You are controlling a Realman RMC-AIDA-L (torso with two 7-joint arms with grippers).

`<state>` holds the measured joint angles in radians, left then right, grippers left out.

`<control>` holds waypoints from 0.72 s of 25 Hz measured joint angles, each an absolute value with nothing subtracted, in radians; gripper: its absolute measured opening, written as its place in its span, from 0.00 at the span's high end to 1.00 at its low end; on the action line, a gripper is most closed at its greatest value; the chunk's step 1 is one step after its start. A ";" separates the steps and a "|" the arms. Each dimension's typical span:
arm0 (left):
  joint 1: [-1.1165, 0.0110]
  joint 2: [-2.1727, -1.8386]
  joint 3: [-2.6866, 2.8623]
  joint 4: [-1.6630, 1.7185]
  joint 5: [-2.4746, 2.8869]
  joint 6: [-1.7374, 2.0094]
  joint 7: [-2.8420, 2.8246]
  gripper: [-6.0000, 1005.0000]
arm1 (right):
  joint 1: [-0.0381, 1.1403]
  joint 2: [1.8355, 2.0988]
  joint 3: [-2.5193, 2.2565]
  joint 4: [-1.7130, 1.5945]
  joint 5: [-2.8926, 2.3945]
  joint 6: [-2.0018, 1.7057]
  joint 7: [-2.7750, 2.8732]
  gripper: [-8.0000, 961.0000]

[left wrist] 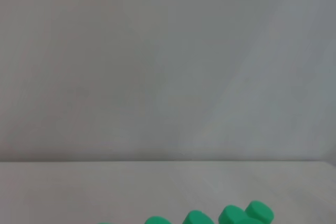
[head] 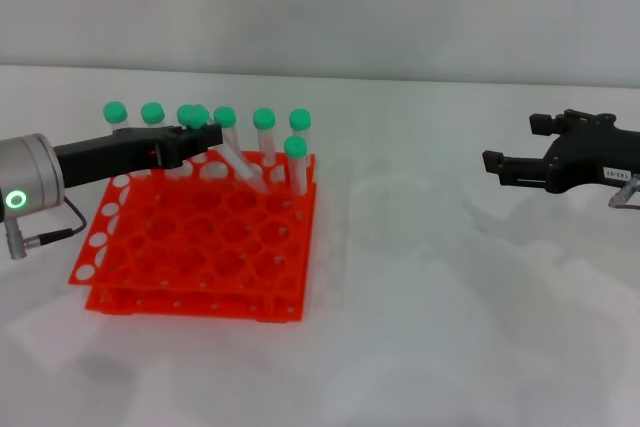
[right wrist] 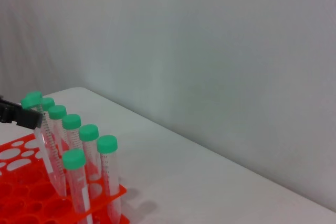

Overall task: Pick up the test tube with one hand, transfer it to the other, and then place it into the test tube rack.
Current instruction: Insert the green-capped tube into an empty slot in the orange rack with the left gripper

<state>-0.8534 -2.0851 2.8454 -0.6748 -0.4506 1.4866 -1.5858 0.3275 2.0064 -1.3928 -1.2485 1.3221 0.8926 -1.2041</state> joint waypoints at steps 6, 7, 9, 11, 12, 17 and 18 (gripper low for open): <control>-0.855 -2.083 2.845 -0.682 -0.458 1.520 -1.586 0.74 | 0.332 2.006 -1.393 -1.248 1.316 0.893 -1.201 0.11; -0.856 -2.083 2.845 -0.682 -0.458 1.521 -1.586 0.74 | 0.331 2.006 -1.393 -1.248 1.313 0.894 -1.201 0.11; -0.857 -2.083 2.845 -0.683 -0.459 1.524 -1.586 0.74 | 0.331 2.006 -1.393 -1.249 1.312 0.896 -1.200 0.11; -0.857 -2.083 2.845 -0.683 -0.459 1.528 -1.586 0.74 | 0.331 2.006 -1.393 -1.249 1.312 0.897 -1.198 0.11; -0.856 -2.083 2.845 -0.684 -0.459 1.531 -1.586 0.74 | 0.330 2.006 -1.393 -1.249 1.312 0.897 -1.198 0.11; -0.853 -2.085 2.845 -0.711 -0.460 1.558 -1.586 0.73 | 0.331 2.006 -1.393 -1.250 1.311 0.898 -1.197 0.11; -0.853 -2.085 2.845 -0.715 -0.462 1.565 -1.586 0.73 | 0.331 2.006 -1.393 -1.251 1.311 0.899 -1.197 0.11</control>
<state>-0.8526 -2.0853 2.8454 -0.7149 -0.4625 1.5649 -1.5862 0.3306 2.0065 -1.3928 -1.2515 1.3114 0.8985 -1.1971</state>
